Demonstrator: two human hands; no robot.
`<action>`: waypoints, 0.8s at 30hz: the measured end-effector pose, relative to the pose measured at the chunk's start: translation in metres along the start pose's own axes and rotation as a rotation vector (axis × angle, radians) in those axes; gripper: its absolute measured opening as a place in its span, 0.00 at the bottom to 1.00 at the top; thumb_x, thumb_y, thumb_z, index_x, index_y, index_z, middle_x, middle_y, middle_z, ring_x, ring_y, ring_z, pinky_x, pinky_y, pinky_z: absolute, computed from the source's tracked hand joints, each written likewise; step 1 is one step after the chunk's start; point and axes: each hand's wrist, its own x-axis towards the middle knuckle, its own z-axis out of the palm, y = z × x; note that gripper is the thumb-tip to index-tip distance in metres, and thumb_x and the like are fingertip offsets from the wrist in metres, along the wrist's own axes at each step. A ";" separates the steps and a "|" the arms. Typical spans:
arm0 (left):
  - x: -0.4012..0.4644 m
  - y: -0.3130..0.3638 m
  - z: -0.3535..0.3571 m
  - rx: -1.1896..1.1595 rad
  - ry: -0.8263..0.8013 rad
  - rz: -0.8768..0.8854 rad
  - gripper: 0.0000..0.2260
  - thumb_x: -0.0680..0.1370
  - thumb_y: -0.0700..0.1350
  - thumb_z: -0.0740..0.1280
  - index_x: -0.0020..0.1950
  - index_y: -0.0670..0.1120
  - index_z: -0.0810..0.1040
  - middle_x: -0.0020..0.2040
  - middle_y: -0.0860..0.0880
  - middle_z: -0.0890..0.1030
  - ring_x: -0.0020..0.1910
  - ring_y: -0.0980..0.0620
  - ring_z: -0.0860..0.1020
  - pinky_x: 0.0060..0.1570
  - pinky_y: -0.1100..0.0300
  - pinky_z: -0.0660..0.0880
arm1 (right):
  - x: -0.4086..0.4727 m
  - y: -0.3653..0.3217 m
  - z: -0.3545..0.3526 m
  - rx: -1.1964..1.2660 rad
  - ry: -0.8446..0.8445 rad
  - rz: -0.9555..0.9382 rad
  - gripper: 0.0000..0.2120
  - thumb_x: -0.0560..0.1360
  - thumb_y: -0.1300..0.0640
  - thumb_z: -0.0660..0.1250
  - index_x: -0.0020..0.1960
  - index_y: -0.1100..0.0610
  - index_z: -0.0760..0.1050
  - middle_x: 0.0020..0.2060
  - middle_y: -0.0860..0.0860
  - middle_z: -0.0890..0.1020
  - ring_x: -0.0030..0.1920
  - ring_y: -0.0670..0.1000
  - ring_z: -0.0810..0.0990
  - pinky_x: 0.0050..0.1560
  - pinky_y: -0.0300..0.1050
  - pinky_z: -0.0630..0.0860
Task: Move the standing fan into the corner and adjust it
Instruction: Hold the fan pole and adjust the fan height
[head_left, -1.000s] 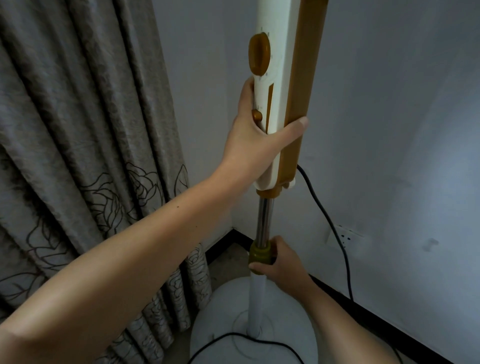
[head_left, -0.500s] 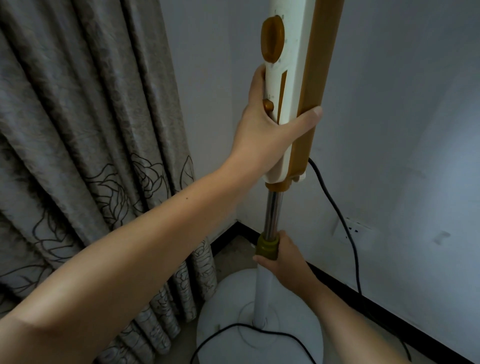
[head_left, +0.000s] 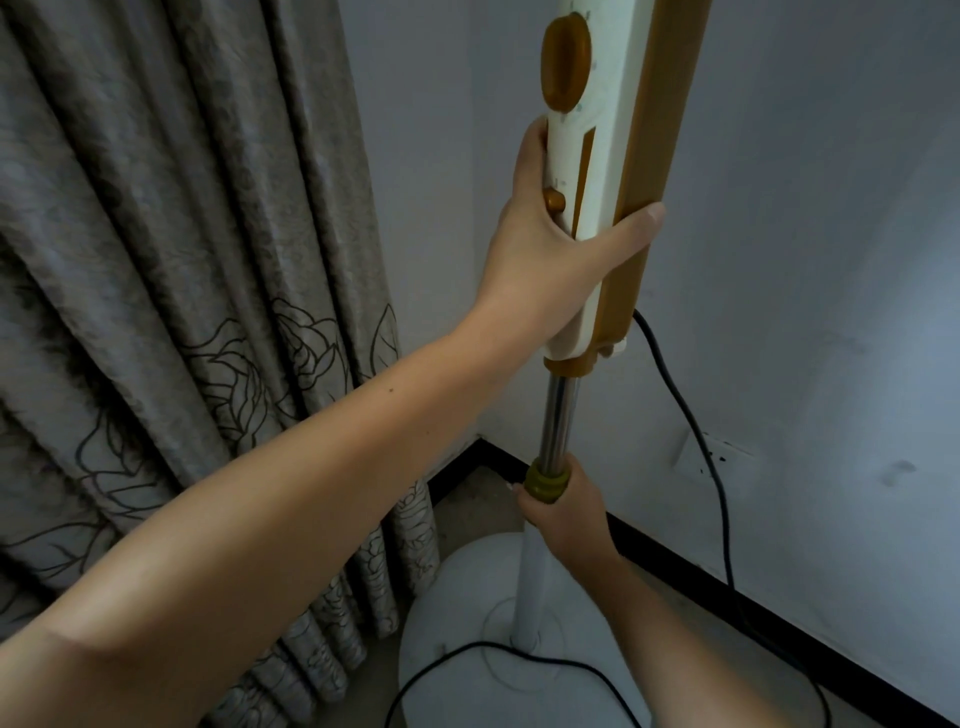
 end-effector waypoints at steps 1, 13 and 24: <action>0.000 0.000 0.000 0.001 0.004 0.001 0.41 0.70 0.53 0.73 0.75 0.56 0.51 0.54 0.59 0.73 0.50 0.62 0.76 0.33 0.77 0.73 | -0.002 -0.001 0.004 -0.009 0.050 0.019 0.15 0.69 0.56 0.73 0.38 0.50 0.66 0.32 0.46 0.74 0.33 0.44 0.74 0.32 0.32 0.68; 0.001 -0.001 -0.001 0.015 -0.001 0.013 0.41 0.70 0.53 0.73 0.75 0.53 0.51 0.51 0.61 0.72 0.47 0.65 0.74 0.31 0.78 0.71 | -0.012 -0.010 0.024 0.106 0.236 0.178 0.13 0.69 0.51 0.74 0.42 0.50 0.68 0.35 0.48 0.77 0.38 0.49 0.77 0.46 0.47 0.77; 0.003 -0.005 -0.002 0.015 -0.003 0.013 0.42 0.70 0.53 0.73 0.75 0.55 0.50 0.49 0.64 0.71 0.46 0.65 0.74 0.32 0.77 0.71 | 0.000 0.006 0.005 0.188 -0.047 0.069 0.10 0.69 0.60 0.73 0.38 0.55 0.70 0.32 0.50 0.77 0.33 0.43 0.75 0.39 0.37 0.72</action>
